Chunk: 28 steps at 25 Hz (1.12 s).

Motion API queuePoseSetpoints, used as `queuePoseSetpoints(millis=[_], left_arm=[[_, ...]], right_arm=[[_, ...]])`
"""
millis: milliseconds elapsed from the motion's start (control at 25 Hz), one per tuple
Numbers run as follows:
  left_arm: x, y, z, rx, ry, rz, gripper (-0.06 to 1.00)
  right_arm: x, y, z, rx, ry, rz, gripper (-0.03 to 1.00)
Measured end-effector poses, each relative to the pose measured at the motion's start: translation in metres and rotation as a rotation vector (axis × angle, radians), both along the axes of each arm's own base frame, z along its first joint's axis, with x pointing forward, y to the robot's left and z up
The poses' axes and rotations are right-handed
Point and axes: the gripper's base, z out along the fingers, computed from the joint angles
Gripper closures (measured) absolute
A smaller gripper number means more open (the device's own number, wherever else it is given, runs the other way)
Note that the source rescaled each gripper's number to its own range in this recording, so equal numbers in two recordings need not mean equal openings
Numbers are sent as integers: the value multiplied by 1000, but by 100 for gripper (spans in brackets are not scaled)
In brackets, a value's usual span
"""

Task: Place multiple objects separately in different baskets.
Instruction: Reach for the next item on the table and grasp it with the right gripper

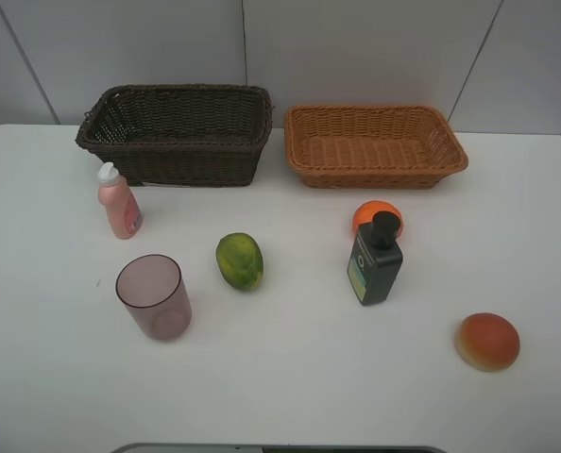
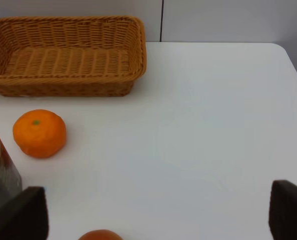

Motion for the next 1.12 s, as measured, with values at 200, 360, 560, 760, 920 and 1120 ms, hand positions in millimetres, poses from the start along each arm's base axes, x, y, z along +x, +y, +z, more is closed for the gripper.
queuePoseSetpoints(millis=[200,360,560,760,920,1120], left_arm=[[0,0,0,0,0,0,-5],[0,0,0,0,0,0,-5],[0,0,0,0,0,0,-5],[0,0,0,0,0,0,-5],[0,0,0,0,0,0,-5],[0,0,0,0,0,0,-5]], right_arm=[[0,0,0,0,0,0,10],[0,0,0,0,0,0,10],[0,0,0,0,0,0,10],[0,0,0,0,0,0,10],[0,0,0,0,0,30,10],[0,-1,0,0,0,75,10]])
